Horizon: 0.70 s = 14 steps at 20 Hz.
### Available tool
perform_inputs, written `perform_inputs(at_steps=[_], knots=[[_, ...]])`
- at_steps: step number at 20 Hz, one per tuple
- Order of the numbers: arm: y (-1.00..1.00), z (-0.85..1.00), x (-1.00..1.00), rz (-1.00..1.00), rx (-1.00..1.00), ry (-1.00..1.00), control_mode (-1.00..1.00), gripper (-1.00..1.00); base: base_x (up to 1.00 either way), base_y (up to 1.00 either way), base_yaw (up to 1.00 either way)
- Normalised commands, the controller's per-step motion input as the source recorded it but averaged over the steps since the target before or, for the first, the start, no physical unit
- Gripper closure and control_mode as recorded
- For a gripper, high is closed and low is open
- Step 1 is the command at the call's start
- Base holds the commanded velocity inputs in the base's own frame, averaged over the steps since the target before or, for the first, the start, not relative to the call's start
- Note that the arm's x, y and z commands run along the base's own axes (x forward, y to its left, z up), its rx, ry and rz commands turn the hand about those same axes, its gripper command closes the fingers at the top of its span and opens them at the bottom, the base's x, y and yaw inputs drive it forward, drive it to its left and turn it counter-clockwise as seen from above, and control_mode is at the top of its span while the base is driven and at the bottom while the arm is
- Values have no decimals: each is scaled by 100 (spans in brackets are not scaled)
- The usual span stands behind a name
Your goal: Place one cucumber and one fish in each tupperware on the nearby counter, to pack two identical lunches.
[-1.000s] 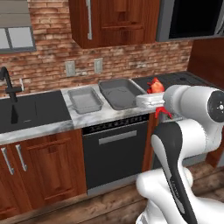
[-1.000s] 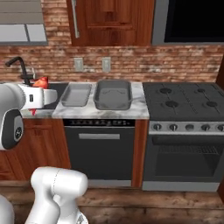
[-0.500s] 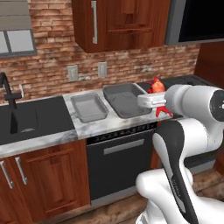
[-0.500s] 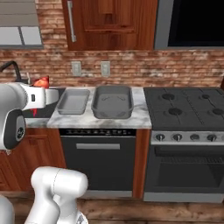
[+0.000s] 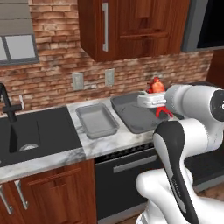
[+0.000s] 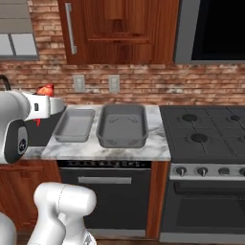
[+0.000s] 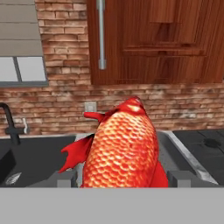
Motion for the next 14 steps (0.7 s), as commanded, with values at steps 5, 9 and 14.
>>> perform_inputs(at_steps=[5,9,14], knots=[[0,0,0,0,0,0,100,100,60,21,0],[0,0,0,0,0,0,100,100,51,22,0],[0,0,0,0,0,0,100,100,47,22,0]])
